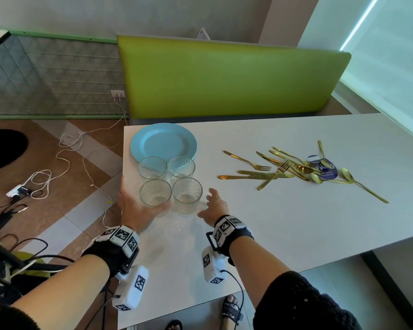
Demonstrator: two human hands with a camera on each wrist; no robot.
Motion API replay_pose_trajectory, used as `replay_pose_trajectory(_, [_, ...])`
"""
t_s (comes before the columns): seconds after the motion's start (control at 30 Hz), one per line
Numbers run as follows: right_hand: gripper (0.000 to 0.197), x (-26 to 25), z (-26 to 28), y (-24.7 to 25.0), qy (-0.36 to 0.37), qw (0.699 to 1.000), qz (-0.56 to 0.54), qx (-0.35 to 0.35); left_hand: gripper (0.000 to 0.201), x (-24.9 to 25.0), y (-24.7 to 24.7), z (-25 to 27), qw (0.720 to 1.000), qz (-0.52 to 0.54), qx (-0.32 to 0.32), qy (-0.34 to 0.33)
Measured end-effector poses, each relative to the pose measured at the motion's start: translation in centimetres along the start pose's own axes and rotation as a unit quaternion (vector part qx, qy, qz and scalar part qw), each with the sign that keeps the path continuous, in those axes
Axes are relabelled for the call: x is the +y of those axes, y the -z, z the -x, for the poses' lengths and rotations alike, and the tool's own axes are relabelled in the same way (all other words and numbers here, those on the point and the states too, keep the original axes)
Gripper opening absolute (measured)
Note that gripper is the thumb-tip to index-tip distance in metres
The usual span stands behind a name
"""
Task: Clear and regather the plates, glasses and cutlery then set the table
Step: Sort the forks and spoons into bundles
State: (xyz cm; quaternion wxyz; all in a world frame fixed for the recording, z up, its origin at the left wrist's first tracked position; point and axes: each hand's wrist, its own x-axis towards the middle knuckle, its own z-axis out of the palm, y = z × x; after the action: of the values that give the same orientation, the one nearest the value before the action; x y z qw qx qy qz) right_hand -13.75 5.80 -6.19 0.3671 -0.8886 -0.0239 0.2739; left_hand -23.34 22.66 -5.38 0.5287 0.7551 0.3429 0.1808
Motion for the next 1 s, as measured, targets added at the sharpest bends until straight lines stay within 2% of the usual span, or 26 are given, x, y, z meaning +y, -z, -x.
replay_pose_trajectory(0.13, [0.067,0.6,-0.2,3.8,-0.025,0.998,0.032,0.051,0.102,3.7,-0.3,-0.5,0.991,-0.006,0.048,-0.128])
replay_pose_trajectory(0.23, [0.053,1.3,-0.1,7.3,-0.036,0.995,0.052,0.082,0.072,7.4,-2.5,-1.4,0.977,-0.042,0.045,-0.206])
replay_pose_trajectory(0.3, [0.047,1.8,-0.2,9.8,-0.043,0.992,0.068,0.100,0.058,10.6,-4.7,-1.7,0.973,-0.039,0.015,-0.227])
replay_pose_trajectory(0.37, [0.042,2.6,-0.3,12.1,-0.057,0.989,0.070,0.120,0.047,13.4,-7.5,-2.0,0.974,-0.031,-0.036,-0.219])
replay_pose_trajectory(0.47, [0.035,4.2,-0.8,15.8,-0.079,0.984,0.044,0.152,0.043,16.8,-12.1,-2.4,0.973,-0.067,-0.122,-0.184])
replay_pose_trajectory(0.63, [0.030,7.3,-3.0,21.1,-0.117,0.976,-0.017,0.181,0.037,19.5,-19.5,-3.5,0.935,-0.197,-0.261,-0.133])
replay_pose_trajectory(0.77, [0.024,9.2,-5.7,24.2,-0.126,0.975,-0.015,0.183,0.035,20.0,-23.9,-5.0,0.878,-0.342,-0.313,-0.119])
replay_pose_trajectory(0.87, [0.007,10.0,-7.4,25.4,-0.126,0.976,-0.012,0.175,0.036,19.1,-26.0,-6.5,0.842,-0.419,-0.322,-0.110])
replay_pose_trajectory(1.0, [0.029,11.0,-9.3,25.7,-0.121,0.982,0.006,0.145,0.043,16.7,-28.2,-8.6,0.806,-0.472,-0.336,-0.120])
